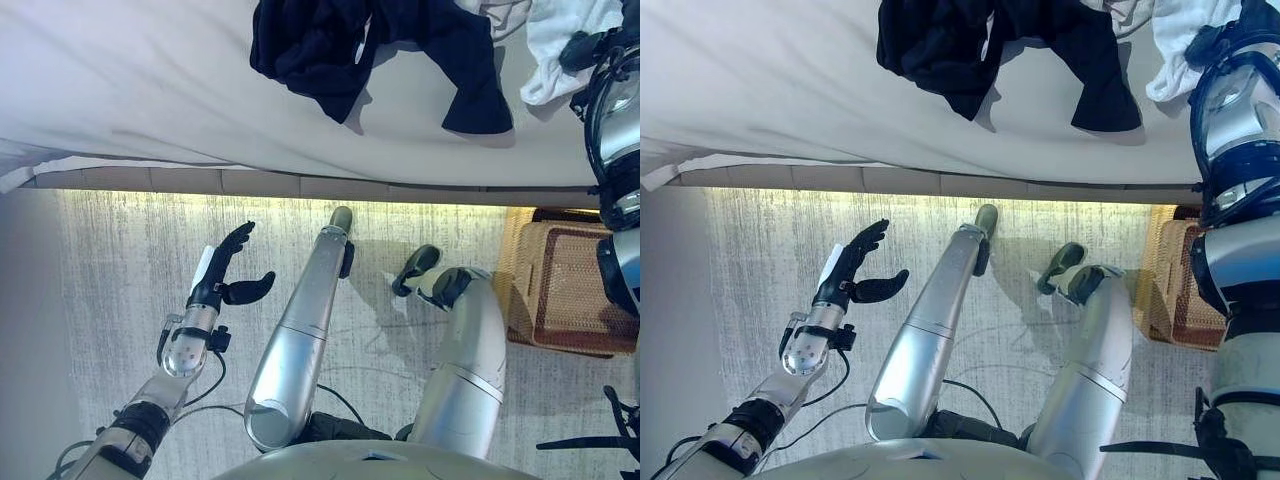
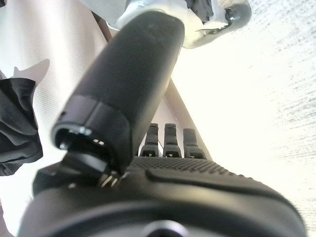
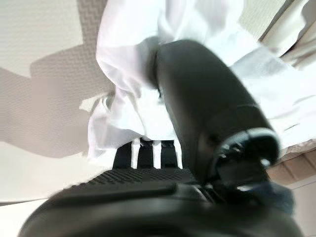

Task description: Pick up the clothes from the bed and place them into the basket

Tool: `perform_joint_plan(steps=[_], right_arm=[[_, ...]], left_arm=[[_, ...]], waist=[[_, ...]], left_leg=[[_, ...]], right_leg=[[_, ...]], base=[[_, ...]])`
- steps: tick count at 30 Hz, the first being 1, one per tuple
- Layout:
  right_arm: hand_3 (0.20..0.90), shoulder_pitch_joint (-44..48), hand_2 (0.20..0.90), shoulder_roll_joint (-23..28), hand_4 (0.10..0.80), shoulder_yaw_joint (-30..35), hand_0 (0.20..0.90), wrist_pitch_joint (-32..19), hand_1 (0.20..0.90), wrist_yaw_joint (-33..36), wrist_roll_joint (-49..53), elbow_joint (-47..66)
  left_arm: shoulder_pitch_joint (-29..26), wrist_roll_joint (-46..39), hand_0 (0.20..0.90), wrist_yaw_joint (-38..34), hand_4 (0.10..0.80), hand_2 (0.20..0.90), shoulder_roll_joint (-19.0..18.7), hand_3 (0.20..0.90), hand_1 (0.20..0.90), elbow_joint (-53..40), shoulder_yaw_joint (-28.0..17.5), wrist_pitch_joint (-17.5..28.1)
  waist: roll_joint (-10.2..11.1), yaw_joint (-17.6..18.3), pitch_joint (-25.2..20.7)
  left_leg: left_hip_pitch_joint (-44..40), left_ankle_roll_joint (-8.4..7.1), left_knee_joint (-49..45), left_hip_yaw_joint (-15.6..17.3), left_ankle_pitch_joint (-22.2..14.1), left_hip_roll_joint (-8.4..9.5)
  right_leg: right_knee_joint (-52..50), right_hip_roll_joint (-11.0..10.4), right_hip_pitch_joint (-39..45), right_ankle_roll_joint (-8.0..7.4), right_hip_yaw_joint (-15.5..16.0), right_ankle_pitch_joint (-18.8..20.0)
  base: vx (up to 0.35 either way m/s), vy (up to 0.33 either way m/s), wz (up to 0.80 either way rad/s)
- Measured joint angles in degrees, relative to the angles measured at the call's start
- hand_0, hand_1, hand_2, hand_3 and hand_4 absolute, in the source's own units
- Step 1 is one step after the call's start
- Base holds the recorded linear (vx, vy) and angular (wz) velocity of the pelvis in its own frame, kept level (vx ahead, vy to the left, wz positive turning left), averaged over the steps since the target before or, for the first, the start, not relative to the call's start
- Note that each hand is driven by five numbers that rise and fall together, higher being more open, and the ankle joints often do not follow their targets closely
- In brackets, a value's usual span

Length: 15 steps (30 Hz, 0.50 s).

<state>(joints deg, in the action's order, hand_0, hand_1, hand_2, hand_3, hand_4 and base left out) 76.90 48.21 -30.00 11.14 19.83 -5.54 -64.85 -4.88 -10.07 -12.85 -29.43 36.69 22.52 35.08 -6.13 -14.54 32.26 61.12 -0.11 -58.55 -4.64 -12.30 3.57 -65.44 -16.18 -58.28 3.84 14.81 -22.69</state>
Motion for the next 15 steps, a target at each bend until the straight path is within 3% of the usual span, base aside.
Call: perform_joint_plan(steps=[7,10,15], right_arm=[[0.200,-6.57,0.300,0.12,0.100,0.51,0.300,-2.86,0.300,-7.48,2.47,-0.11],[0.200,-9.22,0.300,0.20,0.100,2.67,0.300,-4.58,0.300,-9.09,4.77,-0.04],[0.200,-10.96,0.300,0.96,0.100,5.08,0.300,-5.18,0.300,-9.92,6.74,-0.07]], left_arm=[[2.97,0.01,0.900,2.70,0.800,0.900,-0.57,0.900,0.900,0.23,-0.54,-0.58],[3.51,0.01,0.900,4.14,0.800,0.900,-0.49,0.900,0.900,0.76,-1.04,-1.21],[3.56,0.07,0.900,4.79,0.800,0.900,0.84,0.900,0.900,3.42,-2.53,-1.82]], waist=[[0.19,0.43,0.05],[0.38,0.55,0.12],[0.59,0.58,0.24]], left_leg=[[-12.18,0.18,6.30,1.16,0.18,-0.56],[-18.69,0.59,11.14,1.79,2.52,-0.49],[-30.65,-0.17,23.23,1.88,5.80,-0.73]], right_leg=[[6.78,0.79,11.71,-0.18,-0.05,0.15],[11.15,0.97,17.78,-1.76,0.12,2.31],[22.78,2.04,28.64,-1.91,1.41,7.88]], base=[[0.059,0.028,-0.09],[0.055,0.000,-0.05],[0.029,0.034,-0.07]])
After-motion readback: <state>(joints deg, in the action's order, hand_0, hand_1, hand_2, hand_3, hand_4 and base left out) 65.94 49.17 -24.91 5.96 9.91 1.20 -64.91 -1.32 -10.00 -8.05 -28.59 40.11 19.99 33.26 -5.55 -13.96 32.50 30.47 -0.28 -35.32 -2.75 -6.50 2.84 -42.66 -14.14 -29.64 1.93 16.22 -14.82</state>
